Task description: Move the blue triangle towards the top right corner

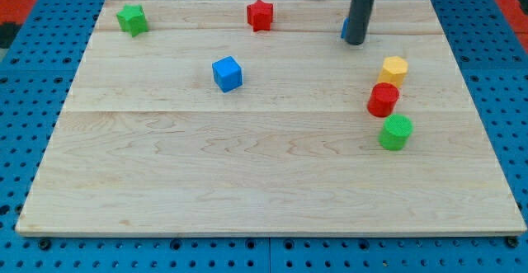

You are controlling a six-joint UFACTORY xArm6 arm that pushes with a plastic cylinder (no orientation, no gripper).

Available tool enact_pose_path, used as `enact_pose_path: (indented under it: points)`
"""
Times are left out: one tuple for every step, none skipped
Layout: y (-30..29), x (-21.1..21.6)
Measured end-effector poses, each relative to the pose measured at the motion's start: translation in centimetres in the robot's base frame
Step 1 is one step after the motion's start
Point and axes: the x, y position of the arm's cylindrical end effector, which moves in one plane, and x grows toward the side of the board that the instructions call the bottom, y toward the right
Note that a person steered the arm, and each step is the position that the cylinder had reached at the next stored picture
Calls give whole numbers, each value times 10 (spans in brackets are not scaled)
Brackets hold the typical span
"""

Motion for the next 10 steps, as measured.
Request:
enact_pose_path:
  points:
    - [-6,-20]
    - [-37,-2]
    - [-63,-14]
    - [-45,-18]
    - [-29,-32]
    - [-41,-36]
    - [-19,-49]
    - [-16,-56]
    - [-16,-55]
    - [-16,-43]
